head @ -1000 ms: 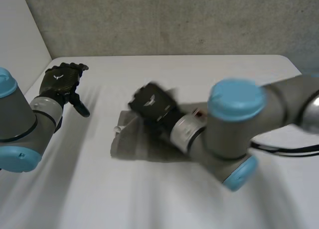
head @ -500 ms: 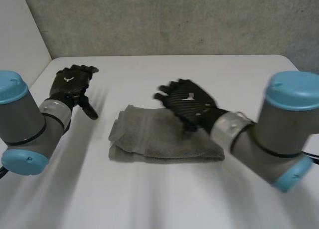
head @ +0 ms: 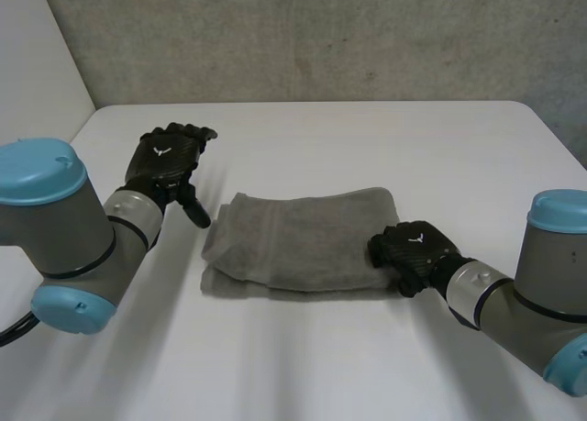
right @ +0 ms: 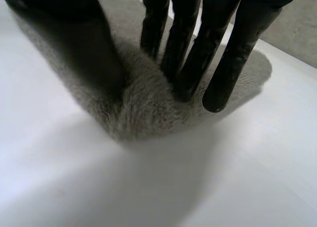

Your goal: Fold the towel.

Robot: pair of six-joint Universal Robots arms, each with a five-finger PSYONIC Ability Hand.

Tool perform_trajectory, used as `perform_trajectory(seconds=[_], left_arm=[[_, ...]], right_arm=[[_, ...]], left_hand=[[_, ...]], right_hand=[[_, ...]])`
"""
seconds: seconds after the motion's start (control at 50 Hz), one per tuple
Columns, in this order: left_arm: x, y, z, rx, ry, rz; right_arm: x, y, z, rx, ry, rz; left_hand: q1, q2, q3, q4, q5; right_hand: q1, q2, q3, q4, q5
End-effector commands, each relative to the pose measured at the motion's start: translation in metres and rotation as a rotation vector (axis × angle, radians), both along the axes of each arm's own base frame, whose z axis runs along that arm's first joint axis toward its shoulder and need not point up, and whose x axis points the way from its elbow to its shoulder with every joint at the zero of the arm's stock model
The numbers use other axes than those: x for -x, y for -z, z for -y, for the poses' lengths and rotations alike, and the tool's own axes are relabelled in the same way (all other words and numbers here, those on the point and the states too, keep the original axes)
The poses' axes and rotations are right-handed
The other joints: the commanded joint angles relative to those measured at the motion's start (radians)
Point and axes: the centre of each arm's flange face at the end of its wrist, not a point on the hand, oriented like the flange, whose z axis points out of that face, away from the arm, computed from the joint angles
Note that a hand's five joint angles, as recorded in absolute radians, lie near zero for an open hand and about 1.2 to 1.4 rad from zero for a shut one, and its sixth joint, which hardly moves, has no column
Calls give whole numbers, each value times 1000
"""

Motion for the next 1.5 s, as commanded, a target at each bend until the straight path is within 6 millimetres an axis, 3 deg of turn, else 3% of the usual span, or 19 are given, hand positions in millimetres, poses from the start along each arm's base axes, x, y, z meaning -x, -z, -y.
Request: perform_trajectory(seconds=[0.02, 0.22, 0.26, 0.36, 0.42, 0.52, 0.64, 0.66, 0.68, 0.76, 0.8, 0.84, 0.92, 1.1, 1.18, 1.28, 1.32, 1.42, 1.5], left_arm=[[1, 0, -1, -1, 2, -2], [0, -6, 0, 13, -3, -10], [-1, -8, 0, 17, -4, -11], [-4, -24, 5, 59, -21, -30], [-8, -29, 8, 68, -34, -43], [-13, -32, 7, 59, -46, -68], [-14, -28, 4, 37, -46, -75], [-14, -26, 3, 33, -43, -73], [-13, -25, 2, 30, -40, -72], [-10, -25, -1, 28, -29, -71], [-8, -25, 0, 32, -26, -75], [-7, -27, 0, 36, -24, -76], [-2, -30, -2, 47, -10, -85], [36, -21, -22, 33, 98, -81], [56, -7, -35, 3, 157, -69], [75, 27, -52, -87, 171, -34], [76, 37, -55, -117, 155, -16], [71, 58, -60, -185, 104, 46], [67, 67, -64, -226, 84, 82]], right_arm=[[9, -4, 9, 110, 56, -137], [9, -40, 8, 429, 29, -447], [-4, -48, 2, 492, -6, -455], [-76, -73, -38, 760, -203, -362], [-91, -68, -51, 802, -273, -347], [-119, -24, -118, 793, -683, -308], [-119, -20, -130, 745, -770, -270], [-118, -20, -128, 726, -754, -269], [-117, -20, -124, 701, -722, -265], [-108, -30, -102, 643, -606, -241], [-98, -50, -92, 572, -516, -136], [-94, -60, -91, 524, -477, -63], [-84, -78, -84, 427, -399, 78], [-40, -105, -25, 216, -99, 325], [-33, -102, -16, 171, -59, 322], [-34, -70, 0, 45, -23, 275], [-34, -70, 0, 45, -23, 275], [-41, -18, 6, -157, -8, 185], [-42, -1, 9, -216, 3, 155]], left_hand=[[-84, -66, -50, -72, -201], [-87, -69, -53, -75, -204], [-90, -72, -56, -78, -207], [-90, -72, -56, -78, -207], [-90, -72, -56, -78, -207], [-90, -72, -56, -78, -207], [-90, -72, -56, -78, -207], [-90, -72, -56, -78, -207], [-90, -72, -56, -78, -207], [-90, -72, -56, -78, -207], [-90, -72, -56, -78, -207], [-87, -69, -53, -75, -204], [-84, -66, -50, -73, -201], [-78, -60, -44, -67, -195], [-78, -60, -44, -67, -195], [-78, -60, -44, -67, -195], [-78, -60, -44, -67, -195], [-78, -60, -44, -67, -195], [-81, -63, -47, -70, -198]], right_hand=[[242, 244, 271, 258, 253], [242, 244, 271, 258, 253], [242, 244, 271, 258, 253], [242, 244, 271, 258, 253], [242, 244, 271, 258, 253], [242, 244, 271, 258, 253], [242, 244, 271, 258, 253], [220, 222, 249, 236, 231], [-103, -101, -74, -87, -92], [-388, -386, -359, -372, -377], [-864, -862, -835, -848, -853], [-980, -977, -951, -964, -969], [-980, -977, -951, -964, -969], [-980, -977, -951, -964, -969], [-980, -977, -951, -964, -969], [-980, -977, -951, -964, -969], [-980, -977, -951, -964, -969], [-980, -977, -951, -964, -969], [-980, -977, -951, -964, -969]])
